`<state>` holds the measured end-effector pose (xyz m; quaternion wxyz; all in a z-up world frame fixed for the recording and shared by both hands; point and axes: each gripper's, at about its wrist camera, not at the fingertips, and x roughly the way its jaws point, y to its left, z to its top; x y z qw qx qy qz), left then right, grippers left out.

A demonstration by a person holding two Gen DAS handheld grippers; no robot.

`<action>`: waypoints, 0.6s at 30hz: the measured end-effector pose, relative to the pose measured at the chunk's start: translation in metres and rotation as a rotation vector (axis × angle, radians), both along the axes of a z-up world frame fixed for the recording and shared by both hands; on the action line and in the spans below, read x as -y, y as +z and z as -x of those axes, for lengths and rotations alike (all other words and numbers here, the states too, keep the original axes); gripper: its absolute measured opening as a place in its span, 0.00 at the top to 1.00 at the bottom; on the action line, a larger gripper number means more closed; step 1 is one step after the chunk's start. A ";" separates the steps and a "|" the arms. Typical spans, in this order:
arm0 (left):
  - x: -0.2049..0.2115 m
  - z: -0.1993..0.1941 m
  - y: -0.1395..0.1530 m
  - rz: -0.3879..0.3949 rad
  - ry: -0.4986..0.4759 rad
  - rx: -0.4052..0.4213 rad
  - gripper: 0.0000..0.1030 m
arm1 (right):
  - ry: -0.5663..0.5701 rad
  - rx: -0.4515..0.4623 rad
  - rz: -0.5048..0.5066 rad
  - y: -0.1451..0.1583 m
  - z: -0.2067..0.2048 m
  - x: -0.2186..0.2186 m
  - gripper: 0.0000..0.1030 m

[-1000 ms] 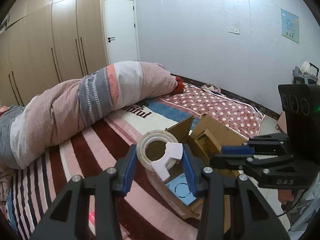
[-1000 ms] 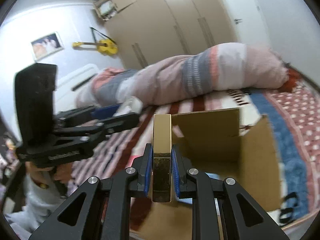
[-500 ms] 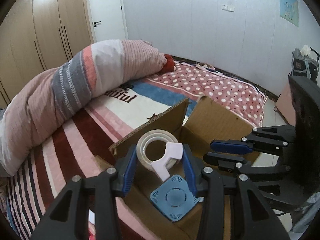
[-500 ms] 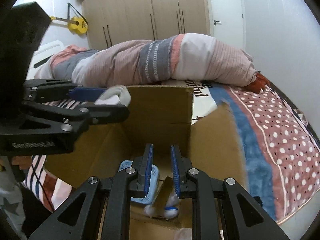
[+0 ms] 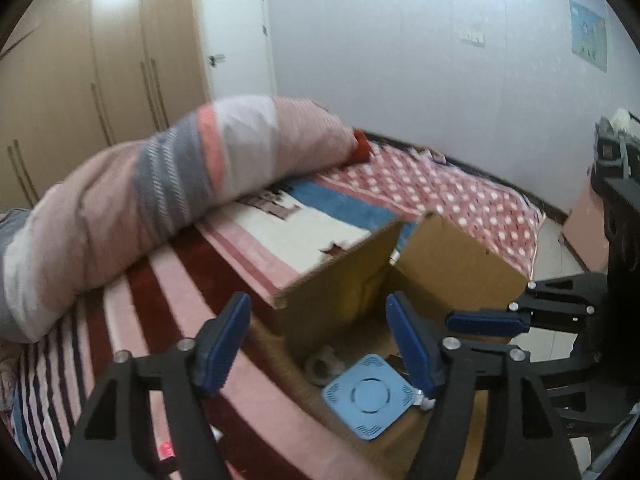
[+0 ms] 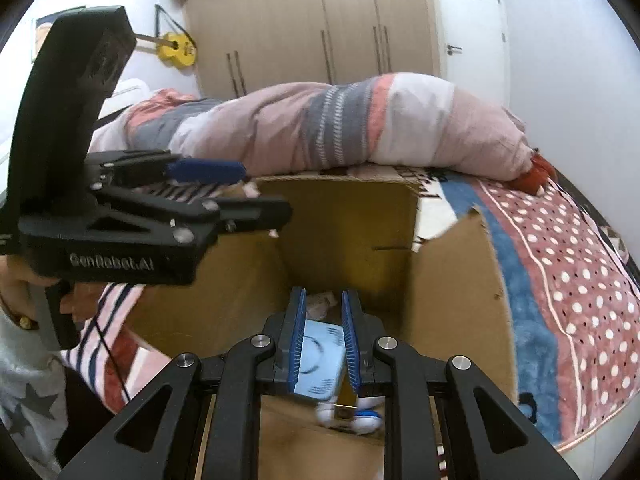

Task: Organize rigid objects
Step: 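Grasp the pink bottle with the right tool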

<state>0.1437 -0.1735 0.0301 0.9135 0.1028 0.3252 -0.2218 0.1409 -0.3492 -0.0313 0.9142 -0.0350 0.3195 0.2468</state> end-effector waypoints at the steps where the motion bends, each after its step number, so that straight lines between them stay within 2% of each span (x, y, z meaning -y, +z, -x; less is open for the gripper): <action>1: -0.009 0.005 0.005 0.015 0.008 0.008 0.30 | 0.016 0.011 -0.005 0.005 0.006 -0.006 0.87; 3: -0.035 0.018 0.016 0.033 0.042 0.033 0.26 | 0.047 0.032 -0.020 0.014 0.015 -0.018 0.87; 6: -0.070 0.037 0.023 0.009 0.117 0.076 0.25 | 0.097 0.060 -0.041 0.027 0.029 -0.039 0.87; 10: -0.123 0.060 0.013 0.005 0.214 0.075 0.23 | 0.196 0.093 -0.043 0.041 0.052 -0.084 0.86; 15: -0.172 0.079 -0.045 0.019 0.288 -0.017 0.23 | 0.278 0.080 -0.005 0.033 0.065 -0.139 0.86; 18: -0.188 0.075 -0.087 0.042 0.329 -0.101 0.23 | 0.310 0.034 0.039 0.010 0.068 -0.172 0.86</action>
